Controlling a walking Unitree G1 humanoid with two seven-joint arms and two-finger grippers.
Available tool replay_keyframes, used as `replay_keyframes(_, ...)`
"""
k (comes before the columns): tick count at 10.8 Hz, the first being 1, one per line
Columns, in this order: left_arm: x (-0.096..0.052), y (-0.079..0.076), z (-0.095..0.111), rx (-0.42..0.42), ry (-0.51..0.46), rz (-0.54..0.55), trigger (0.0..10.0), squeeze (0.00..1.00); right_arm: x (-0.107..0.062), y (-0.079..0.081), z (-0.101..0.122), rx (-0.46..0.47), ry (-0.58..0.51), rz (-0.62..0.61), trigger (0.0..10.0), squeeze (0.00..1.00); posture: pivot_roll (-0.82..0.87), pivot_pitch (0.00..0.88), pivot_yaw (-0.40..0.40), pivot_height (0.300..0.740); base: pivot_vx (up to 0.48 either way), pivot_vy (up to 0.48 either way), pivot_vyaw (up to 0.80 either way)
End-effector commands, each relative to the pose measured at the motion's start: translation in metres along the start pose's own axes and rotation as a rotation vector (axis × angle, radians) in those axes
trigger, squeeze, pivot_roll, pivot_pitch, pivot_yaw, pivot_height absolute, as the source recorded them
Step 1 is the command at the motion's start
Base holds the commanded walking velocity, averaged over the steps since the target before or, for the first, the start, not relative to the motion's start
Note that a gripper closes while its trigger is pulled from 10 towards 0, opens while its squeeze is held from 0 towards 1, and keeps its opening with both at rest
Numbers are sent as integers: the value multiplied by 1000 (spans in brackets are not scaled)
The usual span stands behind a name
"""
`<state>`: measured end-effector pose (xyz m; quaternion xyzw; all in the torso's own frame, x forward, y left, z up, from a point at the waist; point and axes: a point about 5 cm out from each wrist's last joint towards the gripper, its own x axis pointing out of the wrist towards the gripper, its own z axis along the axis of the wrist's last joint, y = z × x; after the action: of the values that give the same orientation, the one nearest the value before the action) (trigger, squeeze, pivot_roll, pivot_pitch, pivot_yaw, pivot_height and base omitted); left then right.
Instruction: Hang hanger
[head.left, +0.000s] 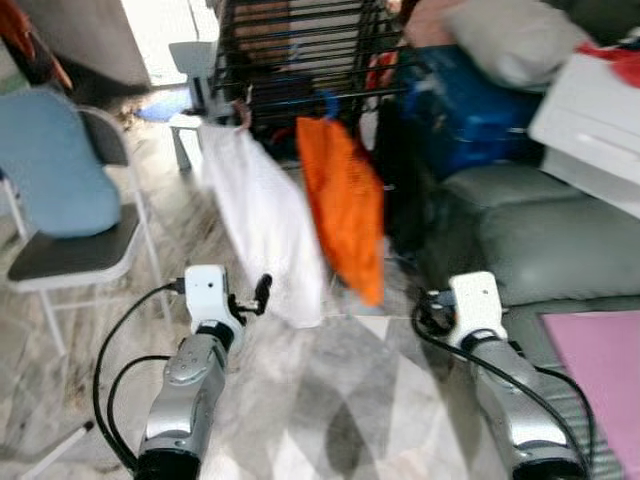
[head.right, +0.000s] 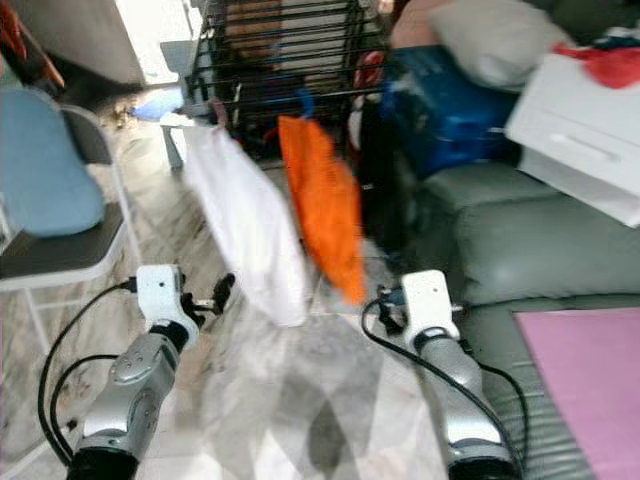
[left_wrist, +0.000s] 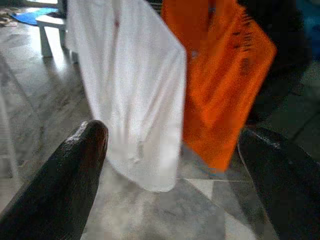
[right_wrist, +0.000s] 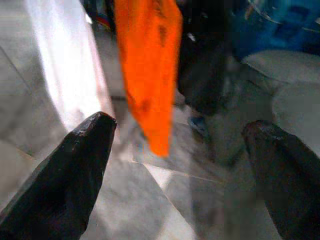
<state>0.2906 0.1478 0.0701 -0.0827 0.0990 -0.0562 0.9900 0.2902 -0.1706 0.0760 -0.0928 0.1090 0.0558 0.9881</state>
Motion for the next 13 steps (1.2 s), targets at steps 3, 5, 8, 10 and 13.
replay_keyframes(3, 0, -3, 0, 22, -17, -1, 10000, 0, 2, -2, 5, -15, -16, -4, 10000, 620, -208, 0, 85, 740, 0, 480, 0)
replay_keyframes(5, 0, -4, -2, 32, -18, -2, 10000, 0, 2, 0, 5, -28, -17, 5, 10000, 616, -213, 0, 85, 740, 0, 480, 0)
replay_keyframes(8, 0, -9, 2, 40, -62, -39, 10000, 0, 0, -3, 4, -34, -14, -1, 10000, 616, -224, 0, 90, 740, 0, 160, 0)
replay_keyframes(10, -1, -12, 3, 22, -79, -87, 10000, 0, 0, 0, 3, -40, -13, 8, 10000, 616, -222, 0, 88, 740, 0, 0, 0)
replay_keyframes(13, -1, -13, 4, 11, -90, -100, 10000, 0, 1, 0, 4, -45, -15, 16, 10000, 620, -219, 0, 83, 740, 186, 0, 0)
